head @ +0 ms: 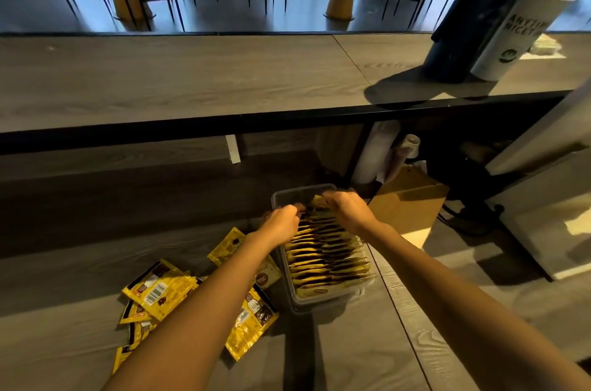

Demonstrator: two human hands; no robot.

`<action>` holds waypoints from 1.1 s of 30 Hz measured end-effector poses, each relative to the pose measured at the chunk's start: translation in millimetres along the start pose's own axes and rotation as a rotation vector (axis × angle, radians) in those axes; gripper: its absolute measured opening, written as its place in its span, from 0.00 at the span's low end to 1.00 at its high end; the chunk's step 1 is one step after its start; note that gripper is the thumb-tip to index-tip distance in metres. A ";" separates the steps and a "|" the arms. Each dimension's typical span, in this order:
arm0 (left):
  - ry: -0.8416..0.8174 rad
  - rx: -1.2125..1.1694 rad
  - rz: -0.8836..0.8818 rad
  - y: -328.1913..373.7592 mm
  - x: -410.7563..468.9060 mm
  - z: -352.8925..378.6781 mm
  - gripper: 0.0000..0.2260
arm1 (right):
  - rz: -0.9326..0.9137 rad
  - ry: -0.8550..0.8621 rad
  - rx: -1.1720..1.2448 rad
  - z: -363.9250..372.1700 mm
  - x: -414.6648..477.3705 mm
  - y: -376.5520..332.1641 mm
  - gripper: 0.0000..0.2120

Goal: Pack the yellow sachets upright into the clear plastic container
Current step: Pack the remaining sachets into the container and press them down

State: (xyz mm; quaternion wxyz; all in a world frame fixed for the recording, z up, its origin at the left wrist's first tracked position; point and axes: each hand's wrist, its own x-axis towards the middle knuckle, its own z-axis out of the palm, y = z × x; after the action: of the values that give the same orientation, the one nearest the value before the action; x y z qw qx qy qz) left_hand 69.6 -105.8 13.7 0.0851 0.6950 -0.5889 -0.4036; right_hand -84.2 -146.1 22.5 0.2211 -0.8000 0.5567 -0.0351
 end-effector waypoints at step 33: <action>-0.179 0.267 -0.036 -12.3 -32.4 27.0 0.20 | -0.071 -0.268 0.037 23.1 -43.6 6.5 0.13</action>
State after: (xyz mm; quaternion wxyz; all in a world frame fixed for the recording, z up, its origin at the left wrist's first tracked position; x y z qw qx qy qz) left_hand 61.6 -63.7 3.5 -0.0679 0.6717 -0.6301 -0.3836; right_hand -99.3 -101.2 7.5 0.3067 -0.8125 0.4927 0.0542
